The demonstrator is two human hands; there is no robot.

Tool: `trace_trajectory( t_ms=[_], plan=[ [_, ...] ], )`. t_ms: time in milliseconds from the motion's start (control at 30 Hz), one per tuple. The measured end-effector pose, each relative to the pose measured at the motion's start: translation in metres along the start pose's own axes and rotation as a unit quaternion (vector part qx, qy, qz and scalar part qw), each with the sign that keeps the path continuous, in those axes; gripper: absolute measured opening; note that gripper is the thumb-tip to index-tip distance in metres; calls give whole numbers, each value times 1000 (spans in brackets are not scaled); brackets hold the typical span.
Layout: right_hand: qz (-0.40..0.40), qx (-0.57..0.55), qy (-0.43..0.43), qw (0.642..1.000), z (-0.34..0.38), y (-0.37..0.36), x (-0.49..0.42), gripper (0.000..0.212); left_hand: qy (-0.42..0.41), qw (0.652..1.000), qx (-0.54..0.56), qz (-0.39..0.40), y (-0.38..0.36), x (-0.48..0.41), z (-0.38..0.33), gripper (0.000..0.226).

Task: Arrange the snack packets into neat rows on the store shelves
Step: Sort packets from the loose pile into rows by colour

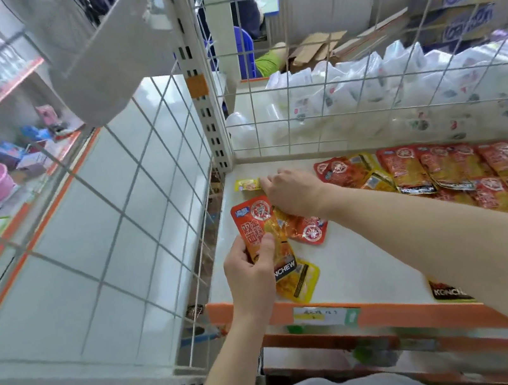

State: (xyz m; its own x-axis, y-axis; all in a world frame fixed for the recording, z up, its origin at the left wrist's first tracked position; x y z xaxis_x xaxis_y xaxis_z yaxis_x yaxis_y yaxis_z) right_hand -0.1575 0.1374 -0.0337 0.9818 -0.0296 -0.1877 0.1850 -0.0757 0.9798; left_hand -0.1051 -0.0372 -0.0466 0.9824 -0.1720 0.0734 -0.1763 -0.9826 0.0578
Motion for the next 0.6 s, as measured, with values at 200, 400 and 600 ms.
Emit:
trace_trajectory(
  t_ms=[200,400,600],
  plan=[
    [-94,-160,-115,976,-30,13,10,40,-2,1000,-5,12,1,-1,1,9],
    [-145,-472,-372,786,-38,24,88,24,-4,1000,-1,30,-1,0,1,5],
    [-181,-640,-451,595,-17,32,174,20,-46,997,-21,57,-6,5,-2,3]
  ],
)
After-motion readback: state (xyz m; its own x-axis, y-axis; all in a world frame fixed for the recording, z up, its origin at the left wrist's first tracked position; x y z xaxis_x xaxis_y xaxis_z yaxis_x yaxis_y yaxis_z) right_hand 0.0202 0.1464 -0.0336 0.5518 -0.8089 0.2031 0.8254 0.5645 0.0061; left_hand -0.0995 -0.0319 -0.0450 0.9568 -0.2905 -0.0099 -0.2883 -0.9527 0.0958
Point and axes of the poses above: each hand's wrist, its own x-axis away from the middle knuckle, its own y-axis out of the back of the hand, z = x × y, the point moved 5 cm from there along -x, towards the middle knuckle, and after that the axes turned 10 degrees about -z, right-handed, at the moved point
